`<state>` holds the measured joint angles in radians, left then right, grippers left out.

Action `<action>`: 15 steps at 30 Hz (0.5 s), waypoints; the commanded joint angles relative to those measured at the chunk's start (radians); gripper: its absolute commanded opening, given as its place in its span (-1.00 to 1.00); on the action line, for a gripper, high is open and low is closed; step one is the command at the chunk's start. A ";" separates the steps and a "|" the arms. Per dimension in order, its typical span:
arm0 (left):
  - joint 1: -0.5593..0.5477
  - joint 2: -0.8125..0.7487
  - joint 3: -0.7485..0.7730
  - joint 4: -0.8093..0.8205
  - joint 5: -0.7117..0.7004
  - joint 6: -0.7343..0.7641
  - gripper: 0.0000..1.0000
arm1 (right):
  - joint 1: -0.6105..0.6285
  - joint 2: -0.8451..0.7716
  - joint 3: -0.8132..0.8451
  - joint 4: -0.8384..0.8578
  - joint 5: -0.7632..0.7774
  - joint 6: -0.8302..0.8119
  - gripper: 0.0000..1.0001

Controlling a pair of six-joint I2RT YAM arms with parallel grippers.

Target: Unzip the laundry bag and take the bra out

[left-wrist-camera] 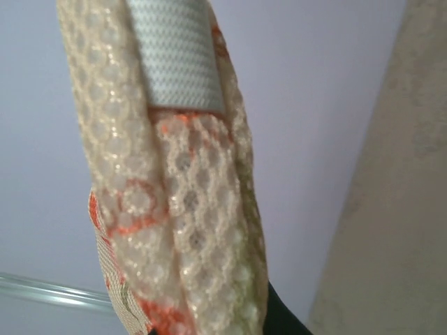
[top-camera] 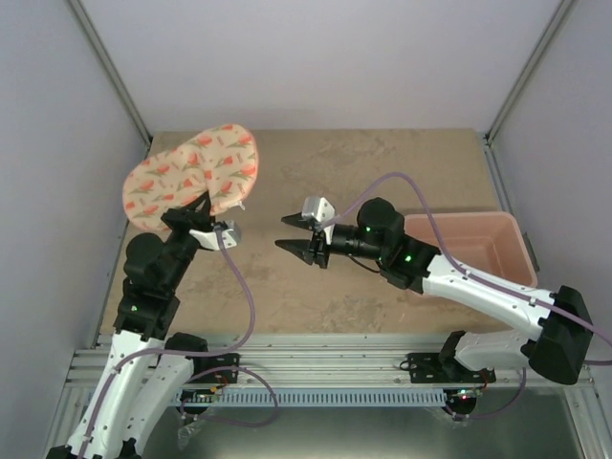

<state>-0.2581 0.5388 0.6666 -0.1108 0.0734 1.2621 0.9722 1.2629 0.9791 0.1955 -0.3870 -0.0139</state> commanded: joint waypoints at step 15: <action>0.002 -0.027 0.073 0.089 0.012 0.392 -1.00 | 0.147 0.202 0.240 0.185 0.341 -0.130 -0.07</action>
<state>-0.2581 0.5159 0.7219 -0.0402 0.0807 1.5597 1.1000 1.4158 1.1473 0.3447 -0.1715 -0.1112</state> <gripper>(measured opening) 0.043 0.466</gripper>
